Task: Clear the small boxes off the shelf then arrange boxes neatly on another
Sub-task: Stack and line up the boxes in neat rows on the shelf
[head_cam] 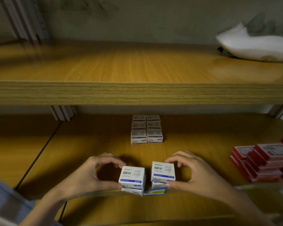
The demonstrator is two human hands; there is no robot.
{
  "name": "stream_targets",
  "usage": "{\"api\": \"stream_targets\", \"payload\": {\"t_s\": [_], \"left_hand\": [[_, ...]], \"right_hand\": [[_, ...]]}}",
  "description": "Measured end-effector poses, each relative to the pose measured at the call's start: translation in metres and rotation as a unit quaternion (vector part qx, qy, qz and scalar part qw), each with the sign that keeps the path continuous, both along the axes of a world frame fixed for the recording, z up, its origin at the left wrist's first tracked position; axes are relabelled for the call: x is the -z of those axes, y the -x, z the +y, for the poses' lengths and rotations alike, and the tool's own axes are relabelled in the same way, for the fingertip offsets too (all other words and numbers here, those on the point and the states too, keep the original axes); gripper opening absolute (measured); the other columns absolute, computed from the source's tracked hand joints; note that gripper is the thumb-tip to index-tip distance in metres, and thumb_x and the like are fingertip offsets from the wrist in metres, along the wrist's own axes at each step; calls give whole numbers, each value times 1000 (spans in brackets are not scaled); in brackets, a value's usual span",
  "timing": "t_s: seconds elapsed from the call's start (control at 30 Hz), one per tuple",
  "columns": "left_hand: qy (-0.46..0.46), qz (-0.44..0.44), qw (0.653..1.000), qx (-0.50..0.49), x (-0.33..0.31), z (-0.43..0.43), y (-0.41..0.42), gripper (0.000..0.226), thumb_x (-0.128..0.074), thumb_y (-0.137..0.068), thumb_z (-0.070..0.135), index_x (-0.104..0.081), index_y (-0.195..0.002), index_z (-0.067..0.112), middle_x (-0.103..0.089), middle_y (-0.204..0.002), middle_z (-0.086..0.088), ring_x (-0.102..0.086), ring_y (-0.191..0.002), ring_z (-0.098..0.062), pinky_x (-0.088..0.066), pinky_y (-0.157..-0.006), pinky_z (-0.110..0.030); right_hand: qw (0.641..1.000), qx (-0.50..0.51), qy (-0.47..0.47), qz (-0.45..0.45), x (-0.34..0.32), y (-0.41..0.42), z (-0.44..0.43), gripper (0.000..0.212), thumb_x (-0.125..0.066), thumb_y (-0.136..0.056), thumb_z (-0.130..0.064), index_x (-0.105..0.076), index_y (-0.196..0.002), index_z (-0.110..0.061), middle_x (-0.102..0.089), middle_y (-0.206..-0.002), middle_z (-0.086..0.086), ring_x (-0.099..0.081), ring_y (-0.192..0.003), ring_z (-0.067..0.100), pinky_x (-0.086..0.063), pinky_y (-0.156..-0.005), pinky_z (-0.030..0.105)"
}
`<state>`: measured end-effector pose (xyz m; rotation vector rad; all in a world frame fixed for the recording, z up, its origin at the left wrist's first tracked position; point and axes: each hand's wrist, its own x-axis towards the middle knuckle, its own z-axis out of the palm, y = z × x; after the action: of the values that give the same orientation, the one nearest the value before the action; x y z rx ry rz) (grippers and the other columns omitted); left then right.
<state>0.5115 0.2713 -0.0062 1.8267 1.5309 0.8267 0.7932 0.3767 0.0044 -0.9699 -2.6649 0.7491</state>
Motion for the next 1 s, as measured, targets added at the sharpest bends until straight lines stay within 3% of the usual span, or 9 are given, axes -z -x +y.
{"api": "stream_targets", "payload": {"t_s": [0.1, 0.27, 0.4, 0.53, 0.67, 0.77, 0.9, 1.0], "left_hand": [[3, -4, 1000, -2, 0, -1, -1, 42, -76, -63, 41, -63, -102, 37, -61, -108, 21, -52, -107, -5, -38, -91, -17], [-46, -45, 996, -63, -9, 9, 2, 43, -72, -61, 39, -62, -102, 30, -64, -104, 19, -53, -104, 1, -42, -84, -9], [-53, -42, 993, -92, -4, 32, -2, 42, -68, -65, 39, -57, -105, 31, -62, -108, 14, -55, -103, -1, -48, -85, -20], [-42, 25, 994, -94, 16, 54, -5, 35, -70, -73, 32, -51, -102, 38, -59, -109, 15, -53, -100, 0, -49, -85, -24], [-38, 16, 994, -104, 28, 62, -4, 38, -68, -70, 40, -51, -104, 39, -57, -106, 18, -54, -99, -2, -49, -79, -21], [-52, 9, 993, -104, 31, 67, -5, 37, -70, -73, 35, -52, -105, 38, -58, -108, 16, -54, -99, -4, -48, -78, -21], [-55, 6, 992, -113, 33, 72, -6, 38, -70, -74, 31, -54, -109, 35, -58, -111, 12, -54, -99, -5, -49, -82, -26], [-55, -12, 990, -130, 37, 73, -7, 38, -71, -74, 30, -55, -108, 32, -60, -109, 12, -55, -97, -4, -48, -79, -20]], "right_hand": [[1000, 12, 0, 11, 4, 0, 0, 52, -53, -60, -70, -47, -106, -47, -47, -99, -33, -40, -98, -9, -41, -78, 15], [997, 51, 16, 61, -1, 6, 18, 36, -62, -67, -52, -44, -99, -54, -52, -93, -28, -42, -90, -10, -34, -68, 12], [992, 85, 16, 90, 3, 20, 40, 44, -70, -72, -35, -49, -110, -42, -52, -93, -28, -48, -85, -10, -40, -66, 5], [990, 98, 47, 93, 22, 33, 53, 49, -73, -72, -27, -52, -116, -29, -55, -102, -19, -52, -86, -6, -44, -66, 7], [982, 121, 74, 122, 38, 37, 58, 46, -76, -69, -25, -52, -109, -26, -55, -99, -15, -55, -88, 0, -47, -70, 14], [977, 136, 75, 143, 41, 39, 61, 46, -77, -68, -25, -53, -107, -24, -56, -100, -12, -57, -89, 4, -49, -73, 16], [974, 145, 61, 164, 42, 42, 62, 45, -78, -67, -22, -56, -106, -21, -53, -102, -11, -58, -86, 4, -49, -69, 11], [971, 152, 60, 175, 43, 43, 62, 45, -78, -66, -20, -56, -106, -21, -54, -96, -13, -57, -84, 2, -48, -66, 8]]}}
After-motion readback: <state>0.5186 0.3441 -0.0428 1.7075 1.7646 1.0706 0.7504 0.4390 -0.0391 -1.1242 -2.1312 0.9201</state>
